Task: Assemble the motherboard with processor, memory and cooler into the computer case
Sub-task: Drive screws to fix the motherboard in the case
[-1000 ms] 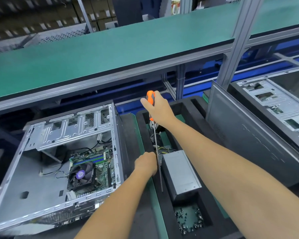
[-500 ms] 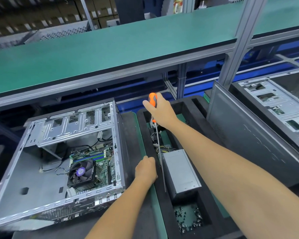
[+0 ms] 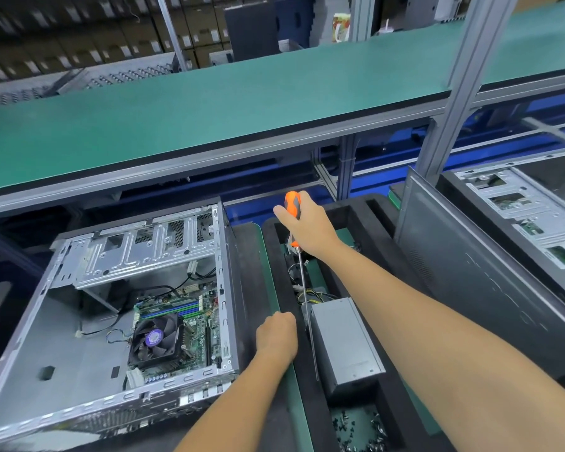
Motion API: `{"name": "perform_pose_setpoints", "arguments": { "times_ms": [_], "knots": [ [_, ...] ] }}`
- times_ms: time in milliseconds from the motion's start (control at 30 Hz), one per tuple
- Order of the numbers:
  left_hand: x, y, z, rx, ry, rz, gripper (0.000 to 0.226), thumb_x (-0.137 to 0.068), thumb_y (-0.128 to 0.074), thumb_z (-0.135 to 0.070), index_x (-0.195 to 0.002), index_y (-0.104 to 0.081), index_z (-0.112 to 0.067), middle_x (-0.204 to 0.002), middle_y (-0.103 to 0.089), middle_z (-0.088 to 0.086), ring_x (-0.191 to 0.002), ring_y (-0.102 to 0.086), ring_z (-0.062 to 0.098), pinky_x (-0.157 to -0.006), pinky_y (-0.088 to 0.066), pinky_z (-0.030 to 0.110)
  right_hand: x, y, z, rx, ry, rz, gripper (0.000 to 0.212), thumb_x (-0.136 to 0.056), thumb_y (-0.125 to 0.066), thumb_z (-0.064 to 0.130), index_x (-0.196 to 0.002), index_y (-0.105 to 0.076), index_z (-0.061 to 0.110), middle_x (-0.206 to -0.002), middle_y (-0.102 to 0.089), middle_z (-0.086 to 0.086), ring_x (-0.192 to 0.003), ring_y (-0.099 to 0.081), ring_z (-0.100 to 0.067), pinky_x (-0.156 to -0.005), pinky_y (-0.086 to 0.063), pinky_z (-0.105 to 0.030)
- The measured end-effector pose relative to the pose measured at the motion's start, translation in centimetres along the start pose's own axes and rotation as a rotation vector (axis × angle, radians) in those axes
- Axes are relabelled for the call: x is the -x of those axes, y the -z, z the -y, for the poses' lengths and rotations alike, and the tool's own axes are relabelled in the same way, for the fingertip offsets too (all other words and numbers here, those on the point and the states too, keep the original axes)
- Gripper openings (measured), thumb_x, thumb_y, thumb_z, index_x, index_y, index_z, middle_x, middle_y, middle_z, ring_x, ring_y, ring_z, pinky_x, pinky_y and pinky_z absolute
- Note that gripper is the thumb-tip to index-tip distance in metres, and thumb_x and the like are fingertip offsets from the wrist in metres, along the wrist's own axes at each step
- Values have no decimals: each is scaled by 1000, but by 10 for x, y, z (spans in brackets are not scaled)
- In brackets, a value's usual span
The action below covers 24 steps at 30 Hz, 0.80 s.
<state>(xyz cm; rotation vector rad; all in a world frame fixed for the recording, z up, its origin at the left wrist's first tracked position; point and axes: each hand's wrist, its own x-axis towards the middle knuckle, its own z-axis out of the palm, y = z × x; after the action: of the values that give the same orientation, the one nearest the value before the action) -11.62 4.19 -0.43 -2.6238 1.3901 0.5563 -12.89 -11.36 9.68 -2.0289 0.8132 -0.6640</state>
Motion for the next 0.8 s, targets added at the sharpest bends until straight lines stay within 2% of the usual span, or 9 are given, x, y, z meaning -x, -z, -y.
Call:
{"name": "perform_pose_setpoints", "arguments": {
  "times_ms": [133, 300, 367, 467, 533, 600, 733, 800],
  "knots": [
    [0, 10, -5, -4, 19, -15, 32, -86, -49, 2, -118, -50, -5, -121, -50, 14, -110, -54, 28, -88, -48, 34, -5, 3, 3, -24, 4, -21, 30, -96, -52, 44, -79, -35, 26, -68, -41, 7, -54, -43, -7, -43, -35, -12],
    [-6, 65, -15, 106, -59, -93, 26, -87, -47, 1, -113, -51, -2, -116, -54, 17, -106, -58, 33, -82, -48, 35, -24, 17, 32, -130, 15, -80, 35, -95, -54, 43, -75, -34, 21, -67, -38, 1, -57, -43, -19, -54, -43, -35],
    [-10, 96, -9, 246, -81, -164, 18, -87, -47, -1, -101, -58, -3, -105, -59, 15, -97, -60, 33, -77, -48, 34, -34, 29, 52, -162, 33, -132, 34, -94, -54, 42, -75, -34, 22, -66, -39, 1, -55, -43, -20, -51, -44, -34],
    [-12, 130, 18, 512, -164, -246, 19, -85, -51, -4, -76, -64, -15, -80, -61, -1, -75, -57, 18, -65, -42, 21, -47, 46, 79, -262, 46, -265, 32, -95, -53, 39, -76, -36, 20, -66, -42, -2, -53, -44, -18, -46, -43, -28],
    [-9, 139, 45, 684, -181, -266, 22, -84, -55, -4, -77, -68, -19, -75, -62, -7, -69, -55, 10, -61, -40, 15, -54, 53, 92, -363, 21, -361, 30, -95, -52, 38, -79, -37, 18, -69, -46, -6, -50, -47, -16, -43, -44, -26],
    [-4, 139, 74, 869, -157, -258, 19, -84, -59, -3, -80, -70, -18, -75, -66, -4, -66, -58, 8, -60, -44, 15, -58, 55, 101, -438, -24, -446, 28, -96, -51, 38, -82, -39, 17, -74, -48, -9, -52, -49, -17, -44, -45, -26],
    [8, 128, 132, 1143, -87, -267, 15, -84, -66, -2, -80, -72, -15, -73, -70, 6, -68, -64, 17, -67, -52, 31, -62, 44, 108, -529, -124, -567, 25, -97, -49, 36, -84, -40, 16, -74, -46, -2, -58, -47, -16, -47, -43, -24],
    [15, 124, 158, 1194, -88, -292, 17, -84, -66, 1, -78, -72, -14, -70, -70, 7, -65, -64, 19, -65, -53, 31, -62, 31, 112, -532, -149, -589, 23, -98, -49, 36, -87, -42, 17, -74, -46, 2, -57, -47, -12, -45, -42, -21]
  ]
}}
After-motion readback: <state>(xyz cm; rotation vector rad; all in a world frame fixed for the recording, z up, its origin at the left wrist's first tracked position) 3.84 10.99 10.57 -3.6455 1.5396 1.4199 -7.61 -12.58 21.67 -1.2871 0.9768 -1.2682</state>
